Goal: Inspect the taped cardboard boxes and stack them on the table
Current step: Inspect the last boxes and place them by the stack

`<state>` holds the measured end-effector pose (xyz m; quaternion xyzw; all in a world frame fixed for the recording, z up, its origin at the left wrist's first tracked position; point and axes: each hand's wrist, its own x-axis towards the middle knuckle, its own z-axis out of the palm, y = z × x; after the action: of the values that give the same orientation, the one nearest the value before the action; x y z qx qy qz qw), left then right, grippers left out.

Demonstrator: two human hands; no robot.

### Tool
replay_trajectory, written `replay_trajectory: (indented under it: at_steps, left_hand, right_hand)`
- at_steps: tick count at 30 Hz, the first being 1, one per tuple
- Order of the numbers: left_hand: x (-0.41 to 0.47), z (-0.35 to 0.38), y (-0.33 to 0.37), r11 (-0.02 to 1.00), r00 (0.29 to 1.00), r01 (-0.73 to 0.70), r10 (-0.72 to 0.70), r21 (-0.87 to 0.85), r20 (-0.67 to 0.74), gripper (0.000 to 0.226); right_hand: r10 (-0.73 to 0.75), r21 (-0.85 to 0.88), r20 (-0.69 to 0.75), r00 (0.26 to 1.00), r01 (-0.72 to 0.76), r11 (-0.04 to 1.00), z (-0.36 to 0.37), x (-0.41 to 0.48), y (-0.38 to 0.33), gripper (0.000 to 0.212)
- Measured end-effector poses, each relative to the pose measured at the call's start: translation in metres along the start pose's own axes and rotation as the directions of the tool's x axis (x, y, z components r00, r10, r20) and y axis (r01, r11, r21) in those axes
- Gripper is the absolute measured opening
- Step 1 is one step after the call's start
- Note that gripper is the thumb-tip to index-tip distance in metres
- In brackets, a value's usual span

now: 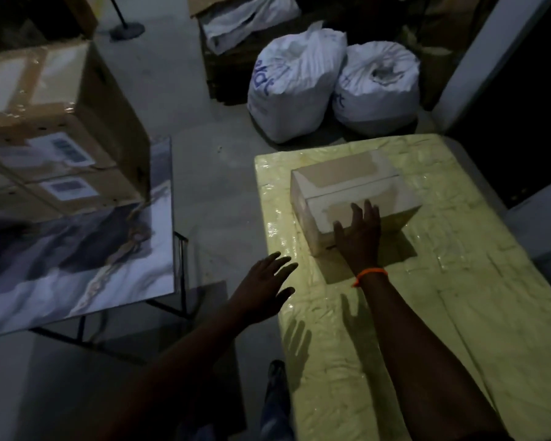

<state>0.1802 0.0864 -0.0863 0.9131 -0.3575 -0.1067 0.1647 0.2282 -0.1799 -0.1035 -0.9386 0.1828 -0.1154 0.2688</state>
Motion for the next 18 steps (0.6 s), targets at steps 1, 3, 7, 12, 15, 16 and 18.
replay_trajectory:
  at_steps: [1,3,7,12,15,16,18]
  left_hand:
    - [0.017,0.001,0.003,1.000,1.000,0.000,0.000,-0.012,-0.003,0.058]
    - [0.048,0.001,0.008,0.998,0.999,0.034,-0.035,-0.054,-0.015,0.058]
    - [0.108,0.002,0.017,0.956,0.977,0.212,-0.215,-0.202,0.008,0.061]
    - [0.157,0.013,0.023,0.903,0.933,0.360,-0.345,-0.233,0.103,0.071]
    - [0.169,0.020,0.025,0.905,0.931,0.360,-0.334,-0.228,0.146,0.064]
    - [0.171,0.020,0.027,0.896,0.931,0.362,-0.335,-0.256,0.146,0.063]
    - [0.175,0.022,0.030,0.838,0.920,0.391,-0.371,-0.380,0.127,0.054]
  right_hand:
    - [0.021,0.006,-0.010,1.000,-0.021,1.000,-0.001,0.015,0.012,0.064]
    - [0.077,0.015,-0.007,0.997,-0.077,0.997,-0.003,0.041,0.035,0.065]
    - [0.181,0.016,0.001,0.984,-0.181,0.983,-0.008,0.081,0.083,0.080]
    - [0.386,0.211,0.088,0.918,-0.396,0.894,-0.023,0.107,0.127,0.122]
    - [0.411,0.295,0.140,0.901,-0.434,0.851,-0.028,0.115,0.141,0.137]
    - [0.417,0.301,0.155,0.896,-0.445,0.844,-0.029,0.117,0.144,0.139]
    - [0.440,0.317,0.170,0.882,-0.472,0.823,-0.033,0.118,0.149,0.139]
